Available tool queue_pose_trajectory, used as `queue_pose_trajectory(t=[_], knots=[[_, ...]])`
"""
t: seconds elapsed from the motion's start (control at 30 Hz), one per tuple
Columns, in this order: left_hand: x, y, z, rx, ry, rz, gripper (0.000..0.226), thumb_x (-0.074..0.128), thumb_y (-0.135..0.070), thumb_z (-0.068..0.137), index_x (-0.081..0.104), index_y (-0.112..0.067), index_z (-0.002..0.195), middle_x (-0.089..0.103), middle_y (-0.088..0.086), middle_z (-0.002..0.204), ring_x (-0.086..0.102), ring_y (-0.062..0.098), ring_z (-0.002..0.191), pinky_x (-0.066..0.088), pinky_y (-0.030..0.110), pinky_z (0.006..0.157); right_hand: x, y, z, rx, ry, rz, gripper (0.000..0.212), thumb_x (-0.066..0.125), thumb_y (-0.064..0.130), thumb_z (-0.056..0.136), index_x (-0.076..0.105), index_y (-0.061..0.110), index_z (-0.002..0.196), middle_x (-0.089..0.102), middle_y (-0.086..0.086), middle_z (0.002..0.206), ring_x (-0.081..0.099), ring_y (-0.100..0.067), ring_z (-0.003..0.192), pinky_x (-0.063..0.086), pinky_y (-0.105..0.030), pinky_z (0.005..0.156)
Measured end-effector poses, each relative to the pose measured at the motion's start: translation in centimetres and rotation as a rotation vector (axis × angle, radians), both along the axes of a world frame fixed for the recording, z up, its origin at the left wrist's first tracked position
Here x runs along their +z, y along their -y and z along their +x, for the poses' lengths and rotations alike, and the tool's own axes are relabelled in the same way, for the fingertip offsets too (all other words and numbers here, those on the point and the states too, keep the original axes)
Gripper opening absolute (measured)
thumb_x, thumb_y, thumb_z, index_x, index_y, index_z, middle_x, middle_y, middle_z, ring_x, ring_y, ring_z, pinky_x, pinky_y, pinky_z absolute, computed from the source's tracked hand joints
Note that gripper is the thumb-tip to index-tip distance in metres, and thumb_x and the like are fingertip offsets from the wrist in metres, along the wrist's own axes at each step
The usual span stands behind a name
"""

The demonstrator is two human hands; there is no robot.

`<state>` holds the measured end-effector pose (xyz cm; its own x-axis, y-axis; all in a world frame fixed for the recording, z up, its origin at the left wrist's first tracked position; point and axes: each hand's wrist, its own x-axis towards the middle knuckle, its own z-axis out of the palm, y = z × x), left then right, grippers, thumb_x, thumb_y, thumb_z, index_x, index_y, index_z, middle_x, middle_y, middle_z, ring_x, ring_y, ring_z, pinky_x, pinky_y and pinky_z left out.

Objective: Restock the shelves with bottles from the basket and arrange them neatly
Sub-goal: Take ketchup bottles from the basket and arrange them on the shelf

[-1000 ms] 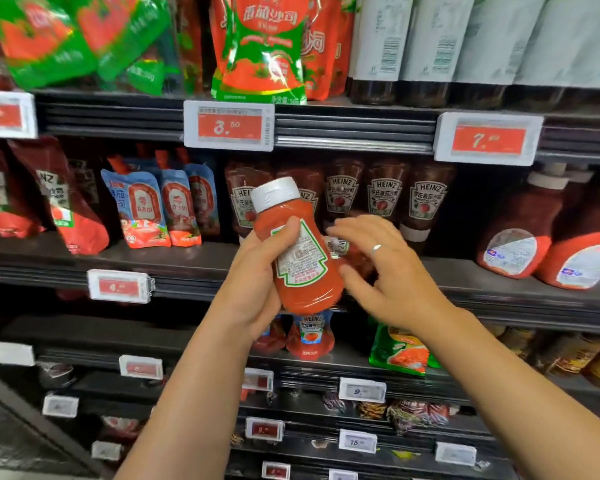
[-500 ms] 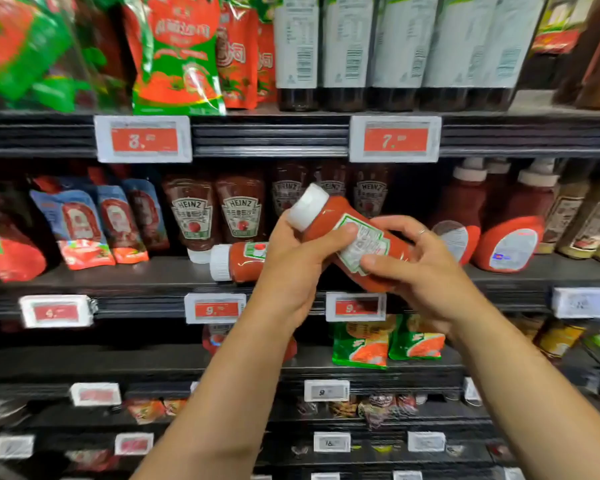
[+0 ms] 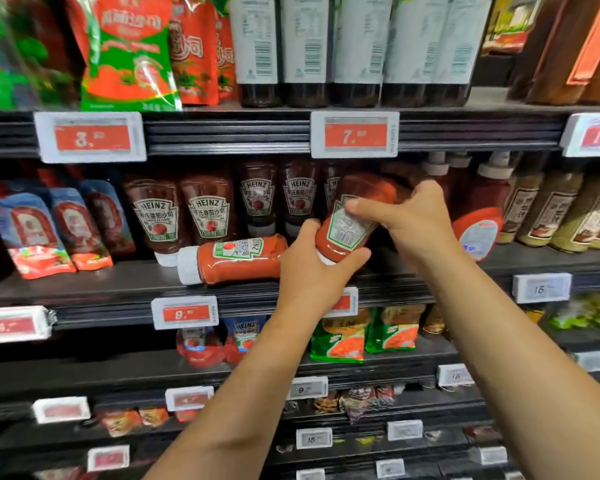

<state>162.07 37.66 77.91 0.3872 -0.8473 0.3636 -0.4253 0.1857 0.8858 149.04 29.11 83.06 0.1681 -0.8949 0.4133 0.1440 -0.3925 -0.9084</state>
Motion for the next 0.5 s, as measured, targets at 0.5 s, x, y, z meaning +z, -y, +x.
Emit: queue_pose_trajectory(t=[0.5], knots=[[0.0,1.7,-0.7,0.079,0.204,0.142,0.077,0.082,-0.046,0.075,0.044,-0.012,0.132,0.042,0.003,0.123,0.050,0.024,0.115,0.045,0.032,0.091,-2.1,-0.3,2.0,-0.080,-0.281,-0.231,0.076,0.089,0.034,0.072,0.053,0.023,0.138,0.072,0.006,0.118,0.069,-0.005,0.108,0.058,-0.028,0.090]])
